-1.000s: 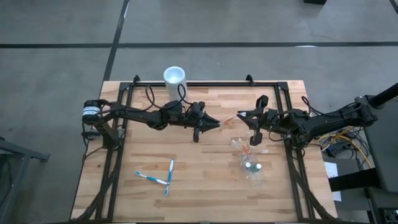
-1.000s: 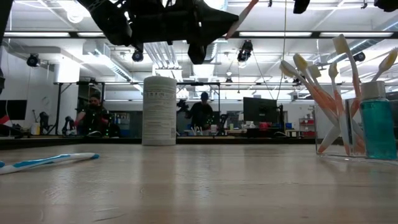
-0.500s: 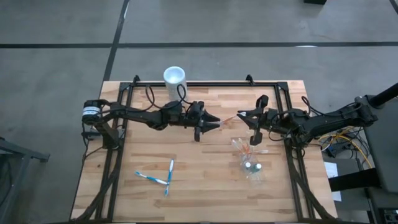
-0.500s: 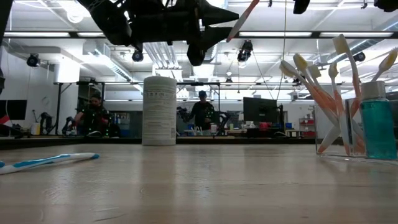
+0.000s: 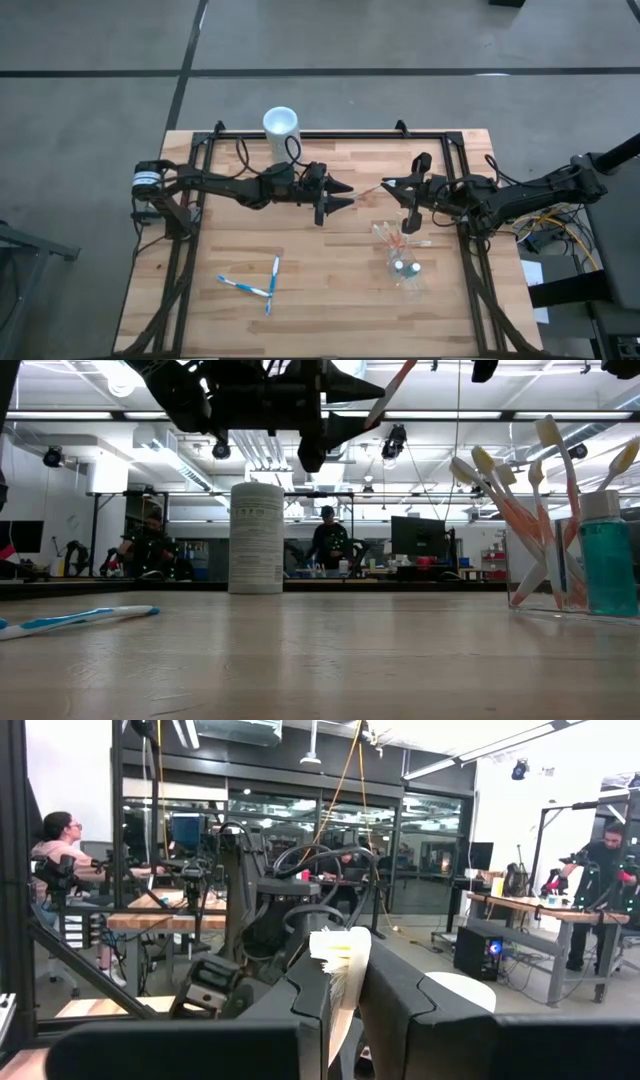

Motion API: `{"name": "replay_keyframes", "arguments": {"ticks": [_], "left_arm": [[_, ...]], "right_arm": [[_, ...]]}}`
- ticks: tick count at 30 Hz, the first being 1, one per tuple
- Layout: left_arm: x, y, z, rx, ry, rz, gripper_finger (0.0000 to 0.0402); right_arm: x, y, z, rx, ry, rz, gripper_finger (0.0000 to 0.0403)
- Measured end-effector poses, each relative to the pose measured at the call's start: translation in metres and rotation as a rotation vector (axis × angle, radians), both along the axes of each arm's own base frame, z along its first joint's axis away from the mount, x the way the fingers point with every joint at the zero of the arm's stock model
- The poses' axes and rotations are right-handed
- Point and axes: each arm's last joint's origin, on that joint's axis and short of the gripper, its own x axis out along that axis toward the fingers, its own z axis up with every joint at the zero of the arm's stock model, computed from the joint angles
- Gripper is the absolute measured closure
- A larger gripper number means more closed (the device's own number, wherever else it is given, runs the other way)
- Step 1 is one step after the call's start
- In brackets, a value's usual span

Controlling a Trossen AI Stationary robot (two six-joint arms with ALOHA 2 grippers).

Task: Pick & Place toothbrushing station
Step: Put the orange toothbrush into the top section of the transparent organizer

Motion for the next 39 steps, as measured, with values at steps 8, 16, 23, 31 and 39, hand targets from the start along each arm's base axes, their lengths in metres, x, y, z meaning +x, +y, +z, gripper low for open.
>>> {"name": "replay_keyframes", "arguments": {"ticks": [8,16,23,31,39], "left_arm": [[-0.002,0.000,0.004,-0.006,-0.011,-0.001,0.0183],[-0.009,0.001,0.018,0.031,-0.057,0.006,0.0183],[-0.015,0.004,0.027,0.050,-0.071,0.019,0.0183],[-0.015,0.005,0.026,0.050,-0.067,0.022,0.0183],[-0.015,0.005,0.023,0.047,-0.037,0.022,0.0183]], "right_arm": [[-0.001,0.000,0.001,0.000,-0.004,0.000,0.0369],[-0.009,-0.001,0.003,0.055,-0.009,0.014,0.0369],[-0.020,-0.002,0.009,0.133,0.116,0.034,0.0369],[-0.031,0.001,0.019,0.175,0.288,0.059,0.0369],[-0.041,0.007,0.027,0.197,0.475,0.236,0.0369]]}}
